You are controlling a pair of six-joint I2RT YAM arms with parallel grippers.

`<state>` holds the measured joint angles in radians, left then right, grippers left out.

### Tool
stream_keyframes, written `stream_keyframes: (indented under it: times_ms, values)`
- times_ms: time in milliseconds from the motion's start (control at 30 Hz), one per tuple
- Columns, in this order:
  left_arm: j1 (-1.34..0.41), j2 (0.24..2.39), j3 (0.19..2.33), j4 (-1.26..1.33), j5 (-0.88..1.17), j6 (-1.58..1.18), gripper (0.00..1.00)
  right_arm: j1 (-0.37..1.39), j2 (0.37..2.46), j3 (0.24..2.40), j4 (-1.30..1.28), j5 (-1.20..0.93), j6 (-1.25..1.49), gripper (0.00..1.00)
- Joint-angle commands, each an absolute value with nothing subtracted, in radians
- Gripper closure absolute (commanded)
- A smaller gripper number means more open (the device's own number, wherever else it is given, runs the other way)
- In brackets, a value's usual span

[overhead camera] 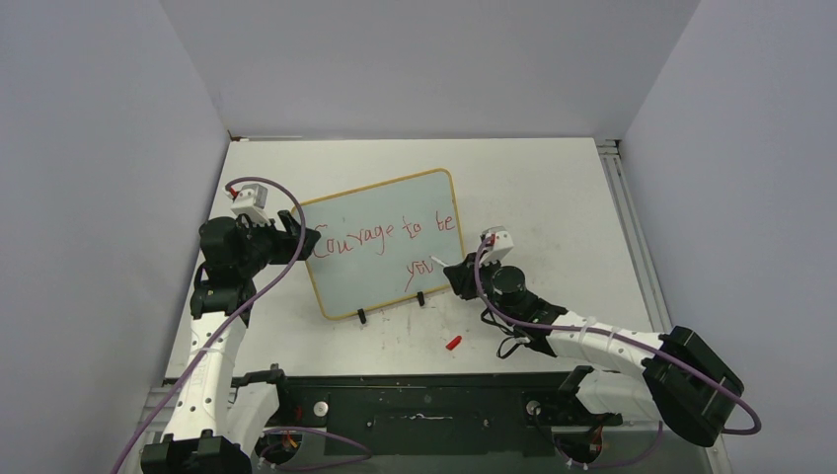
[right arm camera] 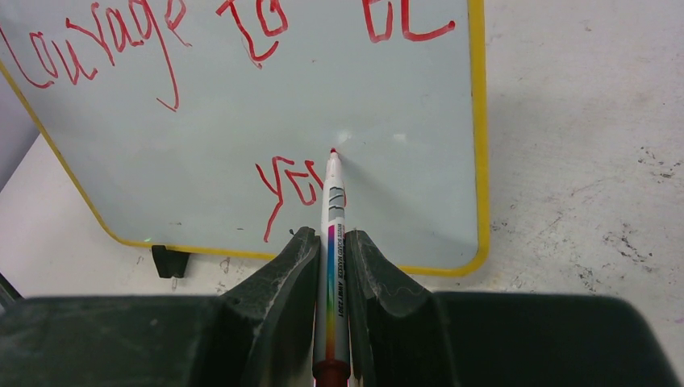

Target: Write a sentence on the whiteboard

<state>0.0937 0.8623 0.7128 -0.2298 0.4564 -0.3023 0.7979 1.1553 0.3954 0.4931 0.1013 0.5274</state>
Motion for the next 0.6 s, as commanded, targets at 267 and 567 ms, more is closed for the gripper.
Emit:
stream_keyframes:
  times_ms: [267,567]
  values:
    - [0.1,0.847,0.736,-0.206,0.465,-0.29,0.3,0.792,1.165,0.35,0.529,0.12,0.556,0.95]
    - [0.1,0.845,0.736,-0.206,0.465,-0.29,0.3,0.797,1.131,0.299,0.514,0.136,0.593,0.95]
